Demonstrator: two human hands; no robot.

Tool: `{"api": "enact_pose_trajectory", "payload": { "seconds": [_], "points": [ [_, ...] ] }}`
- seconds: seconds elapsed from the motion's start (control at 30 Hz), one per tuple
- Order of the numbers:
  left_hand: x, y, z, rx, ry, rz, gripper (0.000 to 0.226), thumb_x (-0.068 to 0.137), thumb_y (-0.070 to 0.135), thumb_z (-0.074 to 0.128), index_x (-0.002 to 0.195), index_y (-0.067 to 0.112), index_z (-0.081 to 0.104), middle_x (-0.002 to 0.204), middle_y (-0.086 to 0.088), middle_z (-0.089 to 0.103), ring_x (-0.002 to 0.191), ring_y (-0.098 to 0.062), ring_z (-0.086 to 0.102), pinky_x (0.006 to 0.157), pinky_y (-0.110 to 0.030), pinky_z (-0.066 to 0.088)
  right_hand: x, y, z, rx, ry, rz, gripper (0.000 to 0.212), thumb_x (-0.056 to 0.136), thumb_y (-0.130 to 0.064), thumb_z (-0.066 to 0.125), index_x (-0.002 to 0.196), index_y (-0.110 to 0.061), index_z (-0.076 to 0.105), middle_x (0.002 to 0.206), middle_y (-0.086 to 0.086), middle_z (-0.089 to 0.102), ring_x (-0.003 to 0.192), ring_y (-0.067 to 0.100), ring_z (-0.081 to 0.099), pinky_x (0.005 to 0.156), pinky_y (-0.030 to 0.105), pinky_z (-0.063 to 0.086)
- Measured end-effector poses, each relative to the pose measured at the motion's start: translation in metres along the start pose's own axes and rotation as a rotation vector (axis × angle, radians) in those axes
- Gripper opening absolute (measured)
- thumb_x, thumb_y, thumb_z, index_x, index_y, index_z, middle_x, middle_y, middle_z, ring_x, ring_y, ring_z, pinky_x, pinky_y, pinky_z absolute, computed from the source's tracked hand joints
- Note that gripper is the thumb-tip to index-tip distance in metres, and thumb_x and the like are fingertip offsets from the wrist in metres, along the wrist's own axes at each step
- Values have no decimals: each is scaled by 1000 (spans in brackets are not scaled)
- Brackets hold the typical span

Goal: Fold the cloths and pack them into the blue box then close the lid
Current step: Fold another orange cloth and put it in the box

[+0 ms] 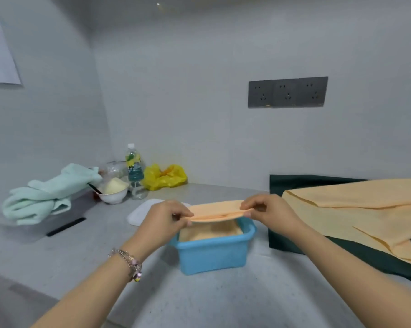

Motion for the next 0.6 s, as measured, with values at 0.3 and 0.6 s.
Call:
{"api": "enact_pose_trajectory", "payload": {
  "seconds": [0.3,0.6],
  "points": [
    [27,-25,12,320,-319,72,13,76,29,76,89,31,75,90,16,63,94,-1,43,85,-14,32,30,9,31,-478,-238,-113,7,81,-21,70,86,-26,73,100,-13,65,101,7,52,94,22,37],
    [42,-30,37,411,-627,14,10,77,22,71,70,24,65,104,11,69,87,-5,59,67,-16,42,48,6,56,-716,-467,-122,24,80,-2,52,78,-19,69,68,-17,59,71,-4,45,56,11,32]
  ]
}}
Point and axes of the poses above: each hand's wrist, its own x-axis towards the middle knuckle, its own z-axis out of the palm, y = z × x, the point moved 4 cm from there along x, towards the middle knuckle
